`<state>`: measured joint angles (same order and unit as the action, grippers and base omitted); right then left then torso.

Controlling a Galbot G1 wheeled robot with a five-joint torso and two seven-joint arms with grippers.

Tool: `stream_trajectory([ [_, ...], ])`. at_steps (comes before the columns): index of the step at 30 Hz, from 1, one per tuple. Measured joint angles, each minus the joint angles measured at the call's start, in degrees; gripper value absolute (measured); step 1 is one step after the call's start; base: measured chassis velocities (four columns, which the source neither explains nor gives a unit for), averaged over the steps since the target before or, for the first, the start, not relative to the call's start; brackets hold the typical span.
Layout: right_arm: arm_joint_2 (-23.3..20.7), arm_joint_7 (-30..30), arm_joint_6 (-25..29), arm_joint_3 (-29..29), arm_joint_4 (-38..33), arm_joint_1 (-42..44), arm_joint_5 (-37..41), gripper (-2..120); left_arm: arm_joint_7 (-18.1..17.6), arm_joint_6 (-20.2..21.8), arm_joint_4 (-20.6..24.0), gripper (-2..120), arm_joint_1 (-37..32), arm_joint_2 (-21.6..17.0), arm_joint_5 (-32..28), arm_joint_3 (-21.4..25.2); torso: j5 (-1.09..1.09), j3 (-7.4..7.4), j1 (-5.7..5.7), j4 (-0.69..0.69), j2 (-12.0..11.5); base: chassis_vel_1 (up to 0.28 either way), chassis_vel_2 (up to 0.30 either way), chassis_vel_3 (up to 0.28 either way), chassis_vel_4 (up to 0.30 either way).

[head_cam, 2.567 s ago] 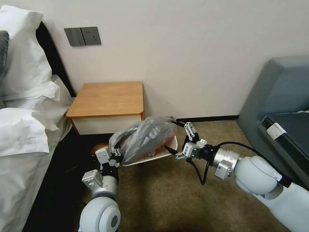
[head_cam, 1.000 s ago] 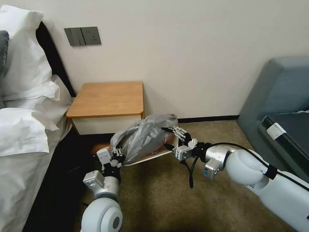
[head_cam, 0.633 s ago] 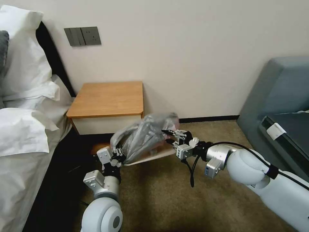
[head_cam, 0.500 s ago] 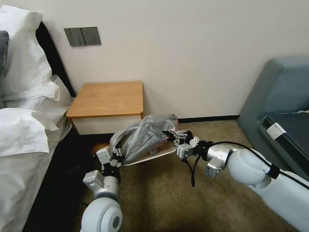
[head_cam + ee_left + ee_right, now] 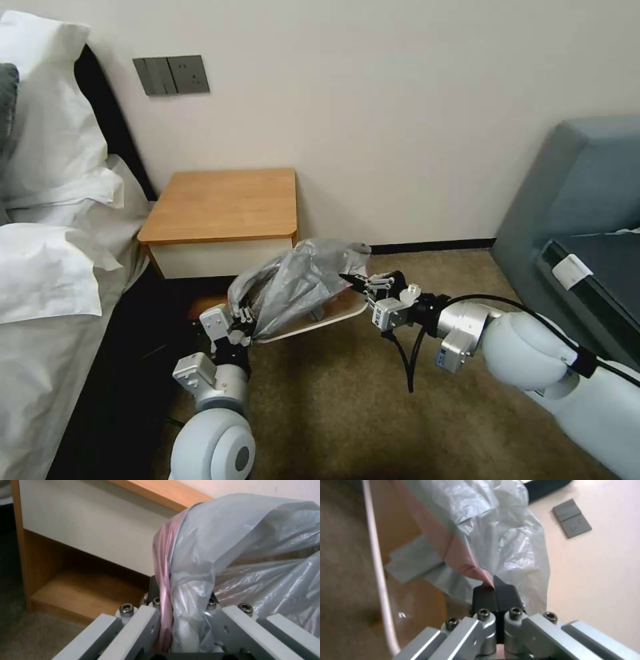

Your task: Pick up the garbage bag from the table and place it over the trash can.

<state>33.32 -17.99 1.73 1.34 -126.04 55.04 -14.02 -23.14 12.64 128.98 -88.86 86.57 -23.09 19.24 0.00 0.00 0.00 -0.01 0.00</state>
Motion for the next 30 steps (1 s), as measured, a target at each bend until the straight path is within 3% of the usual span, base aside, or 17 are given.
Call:
stream_trajectory([
  [7,-1.8,-3.4,-0.1,3.3,-1.4,1.1,4.7,0,-0.1,-0.1,0.1,4,0.1,0.0,0.0,0.1,0.00,0.00,0.00,0.00,0.0,0.000,0.000,0.000,0.000],
  [14,-2.0,-10.1,3.8,7.5,0.4,2.0,6.3,0,-0.2,-0.2,0.6,4,0.3,-0.1,-0.3,0.4,0.00,0.00,0.00,0.00,0.0,0.000,0.000,0.000,0.000],
  [30,-2.0,-16.1,6.9,8.9,1.6,3.1,7.5,0,-0.4,-0.2,1.2,4,0.6,-0.4,-1.7,1.7,-0.01,0.00,0.00,0.00,0.0,0.000,0.000,0.000,0.000],
])
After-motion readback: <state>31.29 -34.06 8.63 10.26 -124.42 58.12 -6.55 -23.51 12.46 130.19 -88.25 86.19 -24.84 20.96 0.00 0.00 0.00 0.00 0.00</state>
